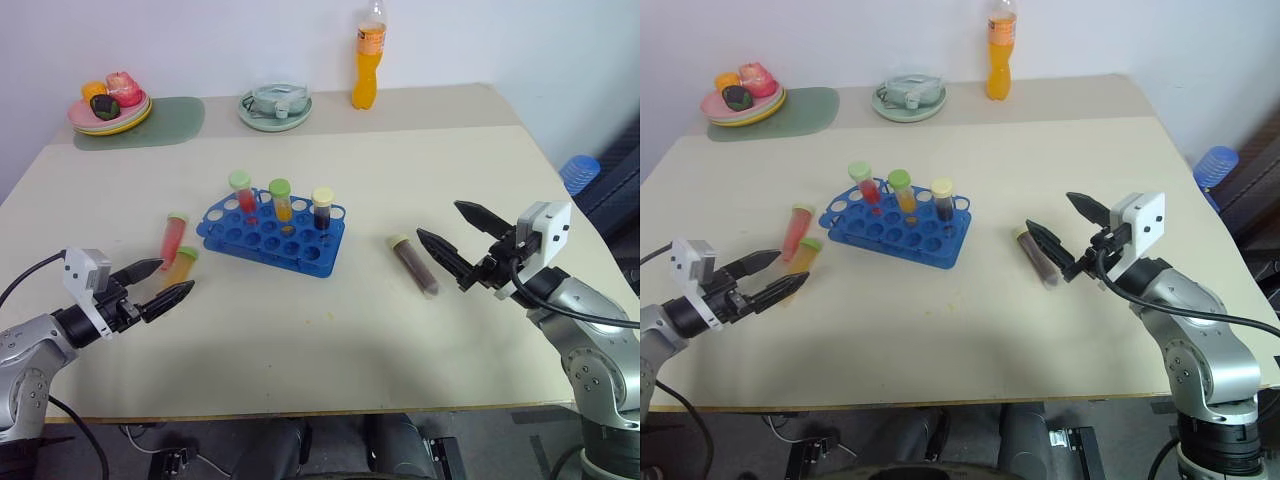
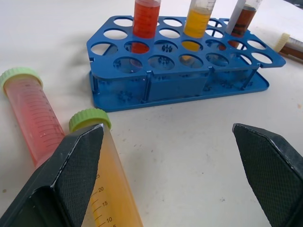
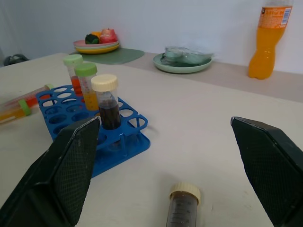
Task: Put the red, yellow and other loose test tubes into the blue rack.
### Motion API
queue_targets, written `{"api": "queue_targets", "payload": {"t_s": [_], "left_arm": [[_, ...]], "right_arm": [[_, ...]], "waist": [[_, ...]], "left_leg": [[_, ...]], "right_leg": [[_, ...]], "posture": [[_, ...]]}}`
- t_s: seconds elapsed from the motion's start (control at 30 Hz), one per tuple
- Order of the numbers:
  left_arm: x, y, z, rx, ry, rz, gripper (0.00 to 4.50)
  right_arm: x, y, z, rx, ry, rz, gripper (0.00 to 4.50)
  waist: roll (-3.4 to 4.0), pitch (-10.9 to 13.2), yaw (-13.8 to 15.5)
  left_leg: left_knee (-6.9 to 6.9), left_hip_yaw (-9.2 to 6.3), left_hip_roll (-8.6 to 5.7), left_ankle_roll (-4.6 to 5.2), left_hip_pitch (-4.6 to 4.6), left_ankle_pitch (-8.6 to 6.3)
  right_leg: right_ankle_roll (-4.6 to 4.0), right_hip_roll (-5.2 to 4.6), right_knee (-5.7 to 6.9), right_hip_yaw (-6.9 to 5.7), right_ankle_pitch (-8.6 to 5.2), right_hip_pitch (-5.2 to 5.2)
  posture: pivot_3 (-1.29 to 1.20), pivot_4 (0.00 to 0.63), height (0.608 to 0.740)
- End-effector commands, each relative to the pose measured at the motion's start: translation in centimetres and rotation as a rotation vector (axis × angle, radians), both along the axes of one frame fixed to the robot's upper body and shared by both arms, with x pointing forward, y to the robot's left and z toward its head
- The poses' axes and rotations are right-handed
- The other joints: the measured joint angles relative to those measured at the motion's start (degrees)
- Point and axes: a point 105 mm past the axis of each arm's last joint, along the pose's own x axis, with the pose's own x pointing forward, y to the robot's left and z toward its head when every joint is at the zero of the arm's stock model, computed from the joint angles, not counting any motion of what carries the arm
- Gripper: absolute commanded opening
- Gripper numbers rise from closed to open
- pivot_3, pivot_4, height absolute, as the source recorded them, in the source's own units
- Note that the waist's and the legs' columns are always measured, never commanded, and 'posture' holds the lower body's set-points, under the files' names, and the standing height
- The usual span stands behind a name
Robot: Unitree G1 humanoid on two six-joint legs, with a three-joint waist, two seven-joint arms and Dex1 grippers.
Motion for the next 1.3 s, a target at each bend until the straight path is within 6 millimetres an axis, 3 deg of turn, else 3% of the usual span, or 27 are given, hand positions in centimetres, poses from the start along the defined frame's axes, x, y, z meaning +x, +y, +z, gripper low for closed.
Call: {"api": "queue_targets", "payload": {"t_s": [0.03, 0.83, 1.03, 1.3], "left_arm": [[0.0, -0.3, 1.0, 0.006, -0.040, -0.021, 4.45], [0.5, -1.3, 1.3, -0.021, -0.066, -0.072, 4.45], [0.6, -4.8, 1.4, -0.026, -0.112, -0.206, 4.45], [1.0, -9.5, 1.8, -0.042, -0.207, -0.425, 4.45]], "right_arm": [[-0.4, -0.2, 1.1, -0.010, -0.052, -0.011, 4.50], [-0.8, -0.1, 0.5, -0.017, -0.029, -0.041, 4.50], [0.1, 0.5, -0.8, -0.048, 0.055, -0.066, 4.50], [2.4, 1.1, -3.4, -0.248, 0.280, -0.150, 4.50]], "waist": [[0.00, 0.0, 0.0], [0.00, 0.0, 0.0], [0.00, 0.0, 0.0], [-0.01, 0.0, -0.1]], "left_leg": [[0.00, 0.00, 0.00, 0.00, 0.00, 0.00], [0.01, 0.00, 0.00, 0.00, 0.00, 0.00], [0.01, 0.00, 0.00, 0.00, -0.01, 0.00], [0.09, 0.02, 0.00, -0.03, -0.02, 0.02]], "right_leg": [[0.00, 0.00, 0.00, 0.00, 0.00, 0.00], [0.00, 0.00, 0.00, 0.00, 0.00, 0.00], [-0.01, 0.00, -0.01, 0.00, 0.02, 0.00], [-0.09, -0.01, -0.01, 0.00, 0.07, 0.00]], "posture": [[0.00, 0.150, 0.740], [0.00, 0.150, 0.740], [0.00, 0.150, 0.740], [0.00, 0.150, 0.740]]}}
